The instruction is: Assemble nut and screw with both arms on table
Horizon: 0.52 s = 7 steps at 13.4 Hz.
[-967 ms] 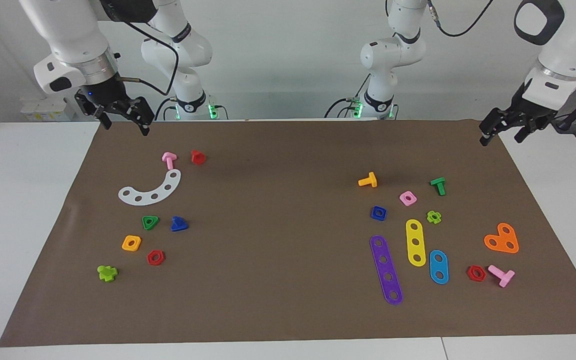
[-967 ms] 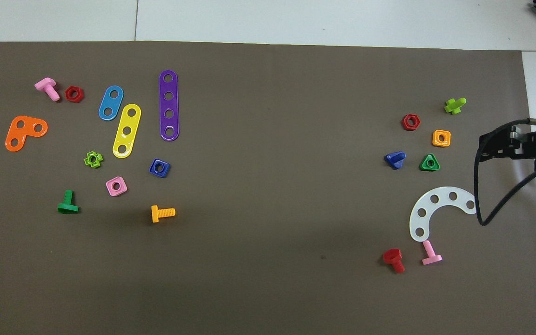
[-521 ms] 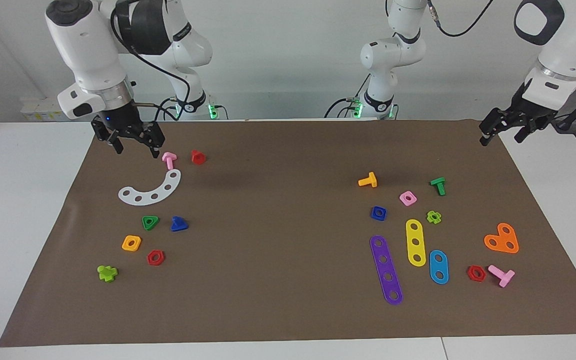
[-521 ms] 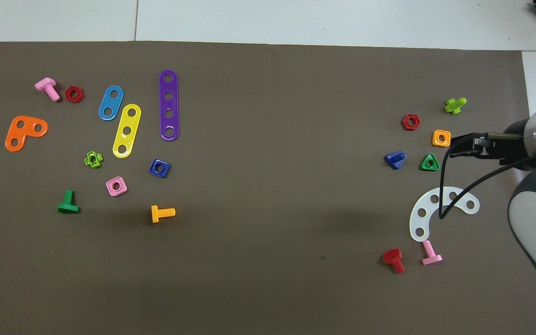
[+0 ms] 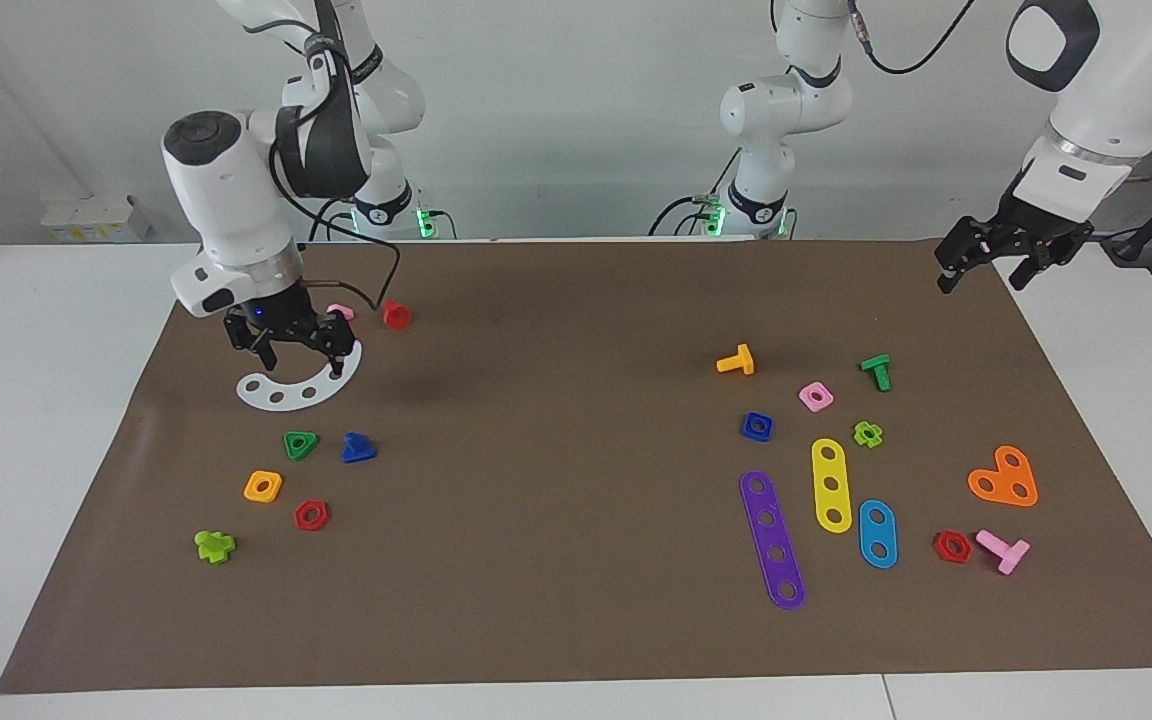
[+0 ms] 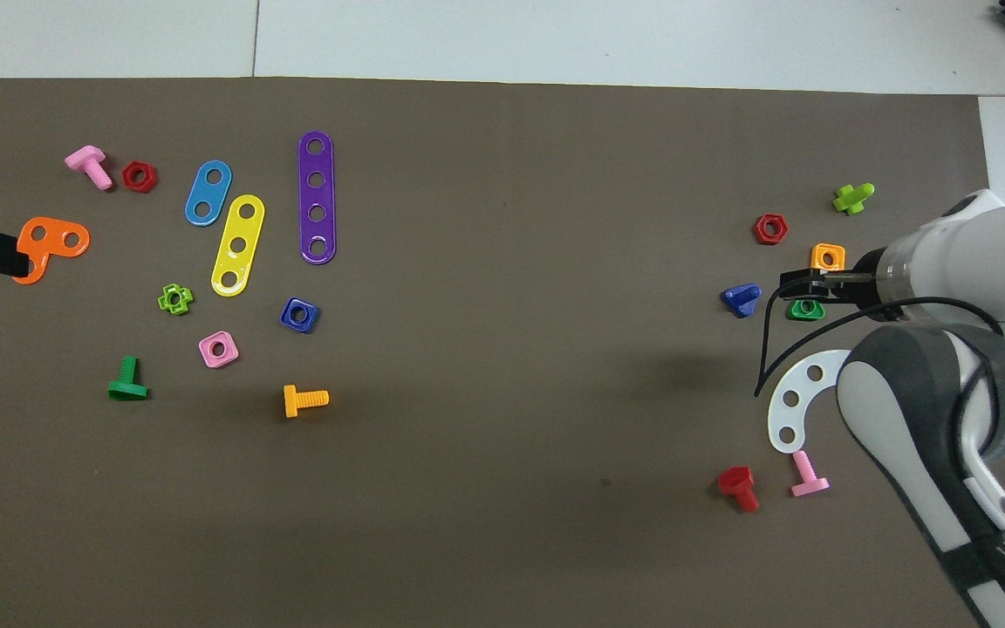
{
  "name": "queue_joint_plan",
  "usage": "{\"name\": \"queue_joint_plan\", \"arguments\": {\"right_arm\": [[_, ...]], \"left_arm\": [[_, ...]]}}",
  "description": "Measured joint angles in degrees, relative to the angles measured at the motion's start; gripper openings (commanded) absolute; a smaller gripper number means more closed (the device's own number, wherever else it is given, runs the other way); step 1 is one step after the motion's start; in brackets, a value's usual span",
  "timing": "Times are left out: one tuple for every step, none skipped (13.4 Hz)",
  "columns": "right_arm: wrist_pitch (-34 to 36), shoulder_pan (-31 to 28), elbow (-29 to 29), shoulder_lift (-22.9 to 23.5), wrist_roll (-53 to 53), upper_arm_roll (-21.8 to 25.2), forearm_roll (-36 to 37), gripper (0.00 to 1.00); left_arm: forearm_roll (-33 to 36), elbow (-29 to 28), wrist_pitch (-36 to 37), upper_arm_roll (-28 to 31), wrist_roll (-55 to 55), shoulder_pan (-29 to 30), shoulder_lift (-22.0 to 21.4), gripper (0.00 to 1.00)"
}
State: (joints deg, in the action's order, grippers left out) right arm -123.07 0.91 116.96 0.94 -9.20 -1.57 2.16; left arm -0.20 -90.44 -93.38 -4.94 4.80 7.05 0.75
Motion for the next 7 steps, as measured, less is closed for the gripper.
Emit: {"name": "queue_joint_plan", "arguments": {"right_arm": [[-1.8, 0.1, 0.3, 1.8, 0.0, 0.0, 0.0, 0.99], [-4.5, 0.2, 0.6, 3.8, 0.0, 0.0, 0.0, 0.98], [-7.4, 0.3, 1.0, 5.8, 0.0, 0.0, 0.0, 0.97], [-10.5, 0.3, 1.5, 7.7, 0.0, 0.0, 0.0, 0.96], [-13.4, 0.3, 1.9, 9.5, 0.0, 0.0, 0.0, 0.95], [-15.2, 0.3, 2.1, 10.9, 0.0, 0.0, 0.0, 0.92], [-15.8, 0.3, 2.1, 11.9, 0.0, 0.0, 0.0, 0.91]], "left_arm": [[0.0, 0.0, 0.0, 0.0, 0.0, -0.6, 0.0, 1.0], [0.0, 0.0, -0.1, -0.1, 0.1, -1.5, 0.0, 1.0], [0.0, 0.0, -0.4, -0.1, 0.1, -2.4, -0.1, 1.0], [0.0, 0.0, -0.7, -0.2, 0.1, -3.3, -0.1, 1.0], [-0.2, 0.0, -0.8, -0.3, 0.1, -3.9, -0.1, 1.0], [-0.7, 0.0, -0.7, -0.3, 0.1, -4.4, -0.1, 1.0], [-1.4, -0.1, -0.5, -0.3, 0.1, -4.7, -0.1, 1.0]]}}
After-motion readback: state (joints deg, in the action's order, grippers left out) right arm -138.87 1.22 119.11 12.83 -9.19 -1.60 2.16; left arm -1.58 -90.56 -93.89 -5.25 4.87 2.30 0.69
